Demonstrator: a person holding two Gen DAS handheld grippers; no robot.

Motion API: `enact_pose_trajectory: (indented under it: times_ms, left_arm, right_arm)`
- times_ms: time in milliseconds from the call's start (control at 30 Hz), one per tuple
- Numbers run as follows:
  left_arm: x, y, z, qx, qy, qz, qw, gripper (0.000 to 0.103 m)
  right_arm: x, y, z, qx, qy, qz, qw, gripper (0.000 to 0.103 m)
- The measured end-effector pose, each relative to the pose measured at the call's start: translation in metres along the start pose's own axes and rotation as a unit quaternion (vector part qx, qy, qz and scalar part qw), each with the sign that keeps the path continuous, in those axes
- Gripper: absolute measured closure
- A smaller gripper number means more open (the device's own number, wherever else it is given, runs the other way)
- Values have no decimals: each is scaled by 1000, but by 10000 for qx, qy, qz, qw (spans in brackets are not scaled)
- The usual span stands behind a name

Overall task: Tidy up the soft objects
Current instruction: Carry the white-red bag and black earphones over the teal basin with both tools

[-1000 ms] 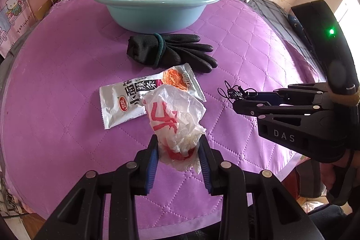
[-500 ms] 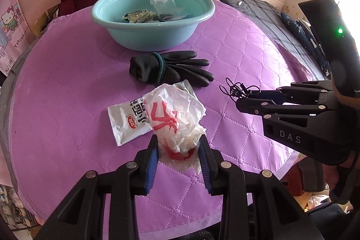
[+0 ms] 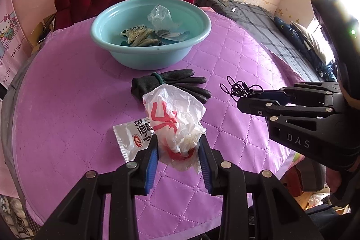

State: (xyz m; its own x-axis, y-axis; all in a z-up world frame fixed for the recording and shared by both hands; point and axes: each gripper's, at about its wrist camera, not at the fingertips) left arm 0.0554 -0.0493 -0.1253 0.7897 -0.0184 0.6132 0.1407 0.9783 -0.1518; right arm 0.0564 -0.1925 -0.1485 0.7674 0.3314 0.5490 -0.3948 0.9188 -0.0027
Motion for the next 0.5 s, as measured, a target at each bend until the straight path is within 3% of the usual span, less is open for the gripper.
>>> enact_pose_trajectory:
  times_ms: [500]
  left_arm:
    - [43,7,11,-97,-293,-158,9994,66]
  right_arm:
    - [41,-1,19,-51,-274,-18,9996,82]
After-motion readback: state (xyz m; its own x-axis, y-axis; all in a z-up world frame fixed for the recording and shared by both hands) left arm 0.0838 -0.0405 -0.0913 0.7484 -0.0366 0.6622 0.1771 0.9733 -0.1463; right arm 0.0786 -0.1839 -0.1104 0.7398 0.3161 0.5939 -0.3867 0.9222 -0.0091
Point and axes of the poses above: each gripper's, at about its wrist camera, not at the fingertips, and z roughly against the way its jaws point, y to its left, x to its top, and after that the axes turned 10 degrees about -y, right-handed
